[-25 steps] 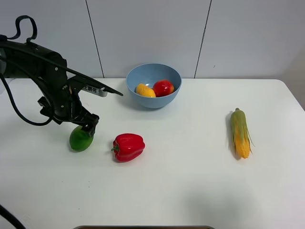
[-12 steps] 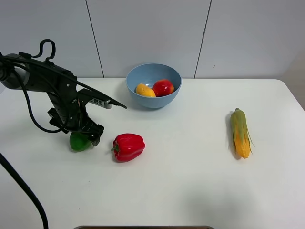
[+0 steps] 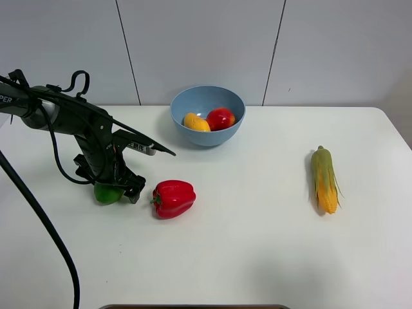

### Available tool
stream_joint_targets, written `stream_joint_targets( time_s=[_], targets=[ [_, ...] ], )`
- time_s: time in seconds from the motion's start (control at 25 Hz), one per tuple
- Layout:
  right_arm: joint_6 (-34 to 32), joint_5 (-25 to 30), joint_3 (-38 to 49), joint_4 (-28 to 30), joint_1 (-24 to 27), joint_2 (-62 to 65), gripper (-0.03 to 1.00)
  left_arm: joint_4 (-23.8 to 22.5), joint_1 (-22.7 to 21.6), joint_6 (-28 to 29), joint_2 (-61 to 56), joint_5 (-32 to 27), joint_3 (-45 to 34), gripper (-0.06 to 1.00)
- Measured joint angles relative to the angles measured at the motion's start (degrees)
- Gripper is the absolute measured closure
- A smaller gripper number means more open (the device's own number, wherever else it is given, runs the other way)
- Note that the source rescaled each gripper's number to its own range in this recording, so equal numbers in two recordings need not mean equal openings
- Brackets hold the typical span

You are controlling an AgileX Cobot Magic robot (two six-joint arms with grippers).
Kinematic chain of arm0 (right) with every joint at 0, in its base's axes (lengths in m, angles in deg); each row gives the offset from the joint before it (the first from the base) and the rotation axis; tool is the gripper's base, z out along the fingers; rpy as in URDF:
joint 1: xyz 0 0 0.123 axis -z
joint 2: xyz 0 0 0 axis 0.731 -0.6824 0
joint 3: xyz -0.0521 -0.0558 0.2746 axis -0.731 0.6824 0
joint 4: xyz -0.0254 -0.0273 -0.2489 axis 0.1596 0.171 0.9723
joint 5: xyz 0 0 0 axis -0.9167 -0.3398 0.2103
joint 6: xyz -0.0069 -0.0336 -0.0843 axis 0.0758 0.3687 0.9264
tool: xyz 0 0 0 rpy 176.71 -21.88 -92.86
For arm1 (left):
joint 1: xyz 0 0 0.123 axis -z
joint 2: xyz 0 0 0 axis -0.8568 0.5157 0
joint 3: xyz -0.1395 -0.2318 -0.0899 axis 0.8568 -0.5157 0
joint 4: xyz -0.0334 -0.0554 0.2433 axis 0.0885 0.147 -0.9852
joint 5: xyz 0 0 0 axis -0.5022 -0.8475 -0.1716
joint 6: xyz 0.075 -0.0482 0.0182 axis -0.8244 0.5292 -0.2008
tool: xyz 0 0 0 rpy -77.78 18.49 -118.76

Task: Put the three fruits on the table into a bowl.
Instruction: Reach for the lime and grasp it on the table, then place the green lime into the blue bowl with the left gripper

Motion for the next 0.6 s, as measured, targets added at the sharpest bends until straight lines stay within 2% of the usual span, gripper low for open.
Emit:
stream_joint_targets(
  time_s=[0.2, 0.24, 0.28, 0.32, 0.36, 0.4, 0.6],
  targets=[
    [0.00, 0.00, 0.00, 0.00, 0.00, 0.00, -0.03, 0.14, 0.00, -0.07, 0.18, 0.00, 0.11, -0.06],
    [0.00, 0.00, 0.00, 0.00, 0.00, 0.00, -0.03, 0.19, 0.00, -0.13, 0.18, 0.00, 0.11, -0.01],
    [0.00, 0.00, 0.00, 0.00, 0.00, 0.00, -0.03, 0.60, 0.00, -0.13, 0.18, 0.00, 0.11, 0.13],
    [-0.04, 0.00, 0.00, 0.00, 0.00, 0.00, -0.03, 1.05, 0.00, -0.07, 0.24, 0.06, 0.11, 0.35],
    [-0.04, 0.00, 0.00, 0.00, 0.00, 0.00, -0.03, 1.15, 0.13, -0.03, 0.28, 0.20, 0.11, 0.76],
    [-0.04, 0.00, 0.00, 0.00, 0.00, 0.00, -0.03, 1.20, 0.18, -0.03, 0.28, 0.19, 0.11, 0.94],
    [-0.04, 0.00, 0.00, 0.00, 0.00, 0.00, -0.03, 1.20, 0.18, 0.76, 0.28, -0.20, 0.11, 0.92]
  ],
)
